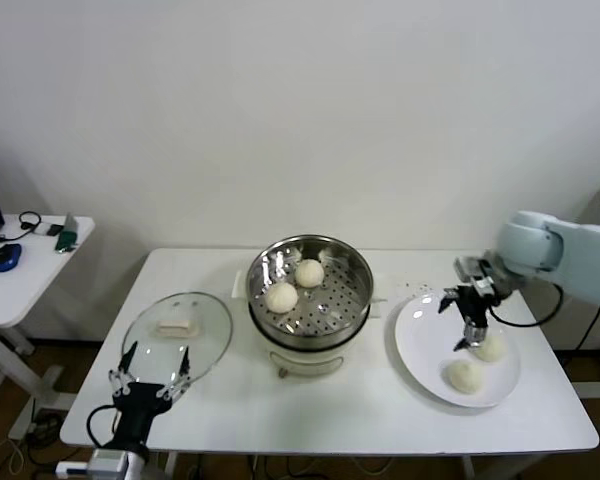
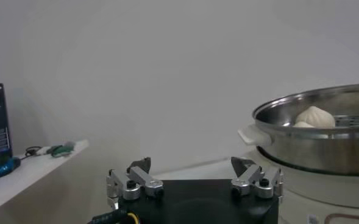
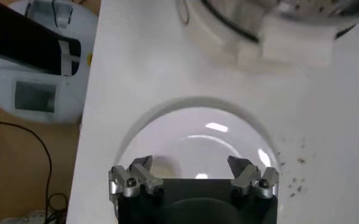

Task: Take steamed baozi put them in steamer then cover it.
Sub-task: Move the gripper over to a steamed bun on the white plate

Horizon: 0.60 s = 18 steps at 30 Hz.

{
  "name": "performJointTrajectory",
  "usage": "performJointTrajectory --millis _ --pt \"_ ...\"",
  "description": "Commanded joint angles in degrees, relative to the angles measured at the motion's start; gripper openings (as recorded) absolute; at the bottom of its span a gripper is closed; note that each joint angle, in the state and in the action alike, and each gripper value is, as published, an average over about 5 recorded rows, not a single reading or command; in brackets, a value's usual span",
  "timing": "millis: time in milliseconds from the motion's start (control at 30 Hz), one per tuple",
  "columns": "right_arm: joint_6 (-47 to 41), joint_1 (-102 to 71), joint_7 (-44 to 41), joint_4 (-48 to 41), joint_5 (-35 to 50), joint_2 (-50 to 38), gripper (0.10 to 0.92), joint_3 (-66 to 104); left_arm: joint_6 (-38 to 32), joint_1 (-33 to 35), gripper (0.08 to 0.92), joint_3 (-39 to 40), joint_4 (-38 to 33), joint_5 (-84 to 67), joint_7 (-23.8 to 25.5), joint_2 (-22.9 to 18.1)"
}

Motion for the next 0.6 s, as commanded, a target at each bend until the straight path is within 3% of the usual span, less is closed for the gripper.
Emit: performJointTrajectory --millis 33,600 --pt "1.0 -20.0 0.0 -3.2 -12.0 -6.6 0.823 14.8 0.7 1.3 0.823 -0.3 -0.7 0.4 -0.2 -0.6" --pt "1.2 -24.3 -0.2 -8.8 -13.0 -0.4 0.823 16.9 0.8 0.3 0.823 -0.4 1.0 0.9 -0.3 -0.7"
